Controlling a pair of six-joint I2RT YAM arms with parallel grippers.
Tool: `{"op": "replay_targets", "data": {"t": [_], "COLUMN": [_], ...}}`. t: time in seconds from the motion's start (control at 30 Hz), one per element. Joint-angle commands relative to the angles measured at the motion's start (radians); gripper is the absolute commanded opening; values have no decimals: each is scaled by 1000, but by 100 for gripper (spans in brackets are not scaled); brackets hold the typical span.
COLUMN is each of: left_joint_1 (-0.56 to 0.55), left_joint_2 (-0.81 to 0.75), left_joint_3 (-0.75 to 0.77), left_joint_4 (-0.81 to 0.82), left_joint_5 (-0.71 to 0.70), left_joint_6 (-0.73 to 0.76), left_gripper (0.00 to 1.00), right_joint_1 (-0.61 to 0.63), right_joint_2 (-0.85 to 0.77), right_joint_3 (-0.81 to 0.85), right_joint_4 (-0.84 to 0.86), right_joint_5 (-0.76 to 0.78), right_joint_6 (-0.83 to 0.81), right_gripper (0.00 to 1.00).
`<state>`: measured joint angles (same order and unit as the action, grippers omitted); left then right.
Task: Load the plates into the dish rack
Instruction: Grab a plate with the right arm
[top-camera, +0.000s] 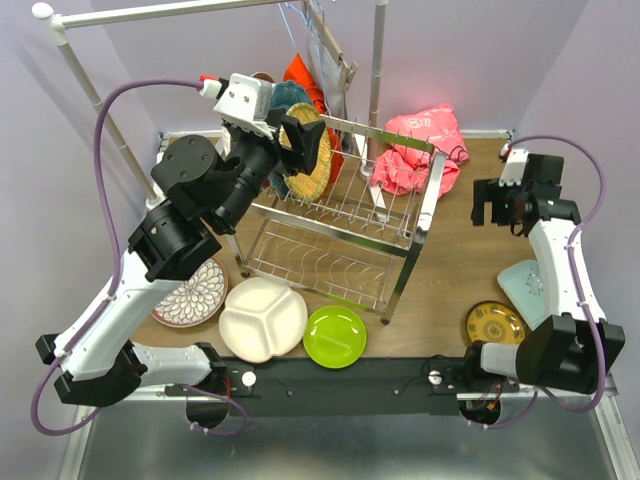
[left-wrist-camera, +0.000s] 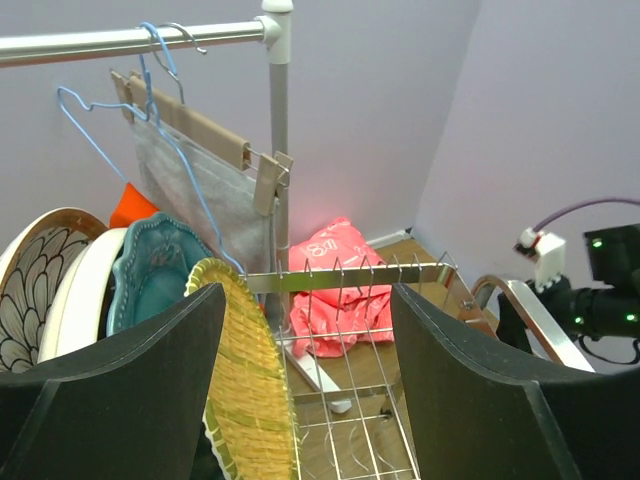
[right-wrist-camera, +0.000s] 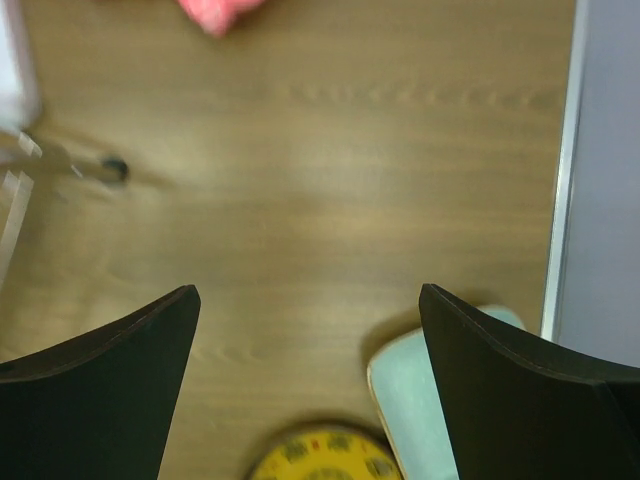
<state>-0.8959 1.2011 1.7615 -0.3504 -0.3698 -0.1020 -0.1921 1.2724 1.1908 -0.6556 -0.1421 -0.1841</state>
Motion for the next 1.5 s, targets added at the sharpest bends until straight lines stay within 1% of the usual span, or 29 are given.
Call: {"op": "replay_targets", "data": {"t": [0.0, 0.03, 0.07, 0.1, 0.2, 0.23, 0.37, 0.6, 0.8, 0.9, 1.03, 1.47], "left_joint_1": [6, 9, 9, 11, 14, 15, 18, 31, 45, 48, 52, 61], "left_joint_2": [-37, -38, -40, -41, -43, -43, -32, 5, 26, 35, 43, 43], "left_joint_3": [-25, -28, -33, -34, -54, -62, -76, -50, -34, -27, -14, -19], "left_joint_4": [64, 67, 71, 73, 94, 109, 136, 125, 123, 119, 105, 102], "left_joint_5": [61, 65, 68, 71, 84, 97, 129, 163, 181, 187, 190, 203], "left_joint_6": [-16, -19, -18, -19, -22, -24, -37, -45, -50, -51, -53, -59], "left_gripper": [77, 77, 77, 77, 77, 77, 77, 77, 77, 77, 77, 77], "right_joint_1": [-6, -6, -7, -7, -7, -6, -6, -6, -7, -7, -6, -6], "right_joint_2": [22, 10, -1, -13, -64, -77, -134, -143, -127, -99, -87, -140], "right_joint_3": [-86, -106, -128, -149, -256, -310, -428, -572, -622, -648, -645, -605], "right_joint_4": [-185, -190, -190, -188, -155, -139, -47, 82, 171, 214, 220, 214], "right_joint_5": [119, 136, 197, 213, 295, 309, 383, 470, 493, 506, 501, 507], "right_joint_6": [-190, -205, -225, -285, -342, -348, -356, -344, -334, -339, -327, -308], "right_gripper": [100, 100, 100, 100, 100, 100, 100, 99, 93, 89, 88, 86]}}
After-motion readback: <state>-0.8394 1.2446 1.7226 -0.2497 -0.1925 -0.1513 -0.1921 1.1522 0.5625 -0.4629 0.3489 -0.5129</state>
